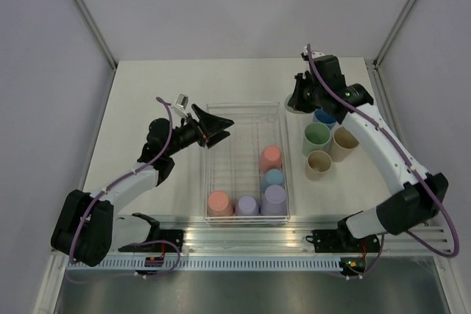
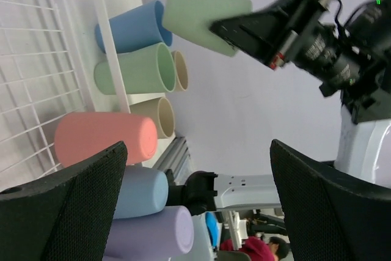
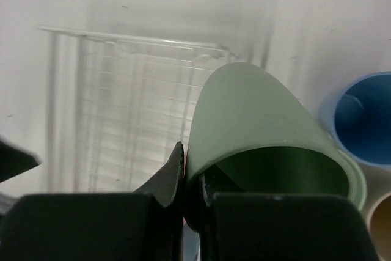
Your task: Unload the cups from the dish rack
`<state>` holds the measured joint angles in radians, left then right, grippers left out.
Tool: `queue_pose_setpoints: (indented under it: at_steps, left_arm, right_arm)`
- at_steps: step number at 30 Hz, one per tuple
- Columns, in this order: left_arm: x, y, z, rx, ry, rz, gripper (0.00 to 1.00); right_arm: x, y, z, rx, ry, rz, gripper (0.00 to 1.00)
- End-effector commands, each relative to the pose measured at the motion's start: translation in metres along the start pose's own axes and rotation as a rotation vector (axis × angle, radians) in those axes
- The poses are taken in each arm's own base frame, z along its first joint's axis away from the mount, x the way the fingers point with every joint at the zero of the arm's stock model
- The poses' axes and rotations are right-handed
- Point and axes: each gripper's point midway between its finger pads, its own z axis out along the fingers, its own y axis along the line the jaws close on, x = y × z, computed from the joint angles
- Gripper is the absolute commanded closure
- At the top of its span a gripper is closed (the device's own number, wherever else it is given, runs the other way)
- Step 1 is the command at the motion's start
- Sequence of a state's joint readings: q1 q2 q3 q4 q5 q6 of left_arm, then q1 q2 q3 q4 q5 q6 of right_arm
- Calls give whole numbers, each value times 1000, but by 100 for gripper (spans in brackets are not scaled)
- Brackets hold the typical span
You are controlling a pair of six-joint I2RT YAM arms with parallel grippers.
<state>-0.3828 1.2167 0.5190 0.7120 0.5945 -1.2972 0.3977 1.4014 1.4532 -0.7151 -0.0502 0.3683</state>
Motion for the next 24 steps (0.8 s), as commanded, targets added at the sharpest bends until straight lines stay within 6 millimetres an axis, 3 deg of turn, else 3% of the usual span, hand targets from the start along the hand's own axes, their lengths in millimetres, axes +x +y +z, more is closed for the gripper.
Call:
queue_pose_setpoints:
  at_steps: [1, 2, 3, 4, 5, 11, 14, 21, 24]
  left_arm:
    - [-4, -8, -4, -60, 16, 179, 0]
    - [-8, -14, -3, -72, 14, 206, 0]
    - [-6, -3, -6, -130, 33, 234, 0]
    - [-8, -3, -8, -166, 36, 246, 0]
    - [-12, -10, -7, -153, 25, 289, 0]
    - [-5, 8, -5, -286, 127, 398, 0]
    - [5, 18, 4, -348, 186, 462, 0]
    - [25, 37, 28, -494, 281, 660, 0]
    - [28, 41, 36, -528, 293, 714, 0]
  right_arm:
    - [3, -39, 14, 208, 128, -87, 99]
    - [12, -46, 34, 234, 190, -94, 99]
    - [17, -48, 39, 247, 230, -100, 99]
    - [17, -51, 52, 267, 265, -108, 99]
    - [17, -52, 59, 269, 274, -110, 99]
    - [42, -71, 98, 351, 399, -123, 99]
    - [57, -80, 108, 377, 452, -132, 99]
    - [71, -85, 124, 380, 495, -133, 99]
    - [74, -86, 129, 385, 501, -137, 88]
